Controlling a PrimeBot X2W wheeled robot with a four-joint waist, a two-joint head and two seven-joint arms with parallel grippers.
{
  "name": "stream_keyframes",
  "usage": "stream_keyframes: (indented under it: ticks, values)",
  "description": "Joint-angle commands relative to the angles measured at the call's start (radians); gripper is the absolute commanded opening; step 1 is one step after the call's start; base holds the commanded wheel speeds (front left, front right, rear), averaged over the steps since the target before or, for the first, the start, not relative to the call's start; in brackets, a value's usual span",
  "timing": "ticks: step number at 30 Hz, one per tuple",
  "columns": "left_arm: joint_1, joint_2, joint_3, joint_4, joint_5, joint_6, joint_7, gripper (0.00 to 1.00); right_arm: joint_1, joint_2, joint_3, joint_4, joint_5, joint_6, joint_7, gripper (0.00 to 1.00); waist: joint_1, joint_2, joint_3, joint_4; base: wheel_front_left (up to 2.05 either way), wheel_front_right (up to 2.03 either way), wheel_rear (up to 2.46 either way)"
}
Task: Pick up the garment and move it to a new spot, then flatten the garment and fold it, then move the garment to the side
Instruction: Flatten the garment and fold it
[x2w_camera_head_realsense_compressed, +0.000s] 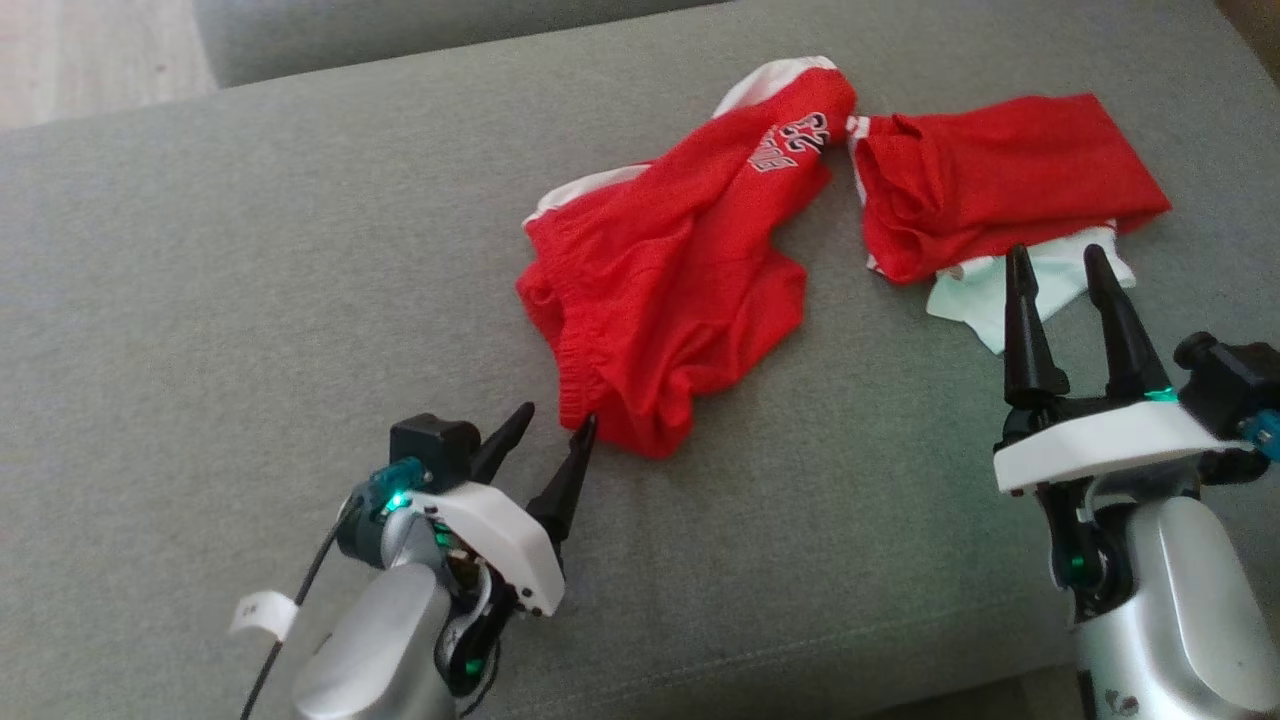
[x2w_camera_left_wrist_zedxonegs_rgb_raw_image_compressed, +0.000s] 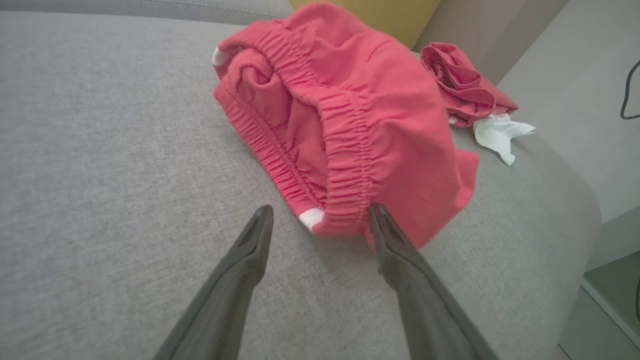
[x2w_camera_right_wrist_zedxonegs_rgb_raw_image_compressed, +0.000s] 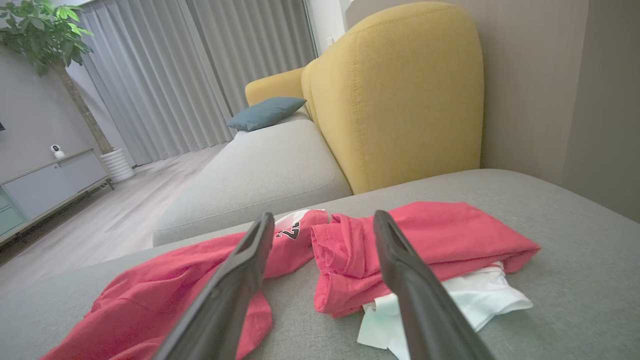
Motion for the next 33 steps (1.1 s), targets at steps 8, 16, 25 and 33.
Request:
stream_keyframes:
  ticks: [8, 16, 25, 33]
  values:
    - [-0.092, 0.035, -0.023, 0.017, -0.052, -0.006, -0.051, 0.00, -0.014, 0.001, 0.006, -0.043, 0.015, -0.001, -0.004, 1.00, 0.0000, 0.0000, 0.017, -0.040, 0.00, 0.00, 0.00]
    - [-0.089, 0.068, 0.079, -0.063, -0.067, 0.017, -0.100, 0.00, 0.005, 0.001, 0.000, -0.022, -0.016, -0.001, 0.000, 1.00, 0.0000, 0.0000, -0.020, -0.004, 0.00, 0.00, 0.00]
    - [0.046, 0.080, 0.294, -0.281, 0.001, 0.053, -0.102, 0.00, 0.036, 0.001, 0.032, 0.005, -0.037, -0.001, 0.022, 1.00, 0.0000, 0.0000, -0.064, 0.074, 0.00, 0.00, 0.00]
    - [0.118, 0.074, 0.343, -0.195, 0.066, 0.074, -0.102, 0.00, 0.049, 0.001, 0.076, 0.020, -0.041, -0.001, 0.046, 1.00, 0.0000, 0.0000, -0.071, 0.106, 0.00, 0.00, 0.00]
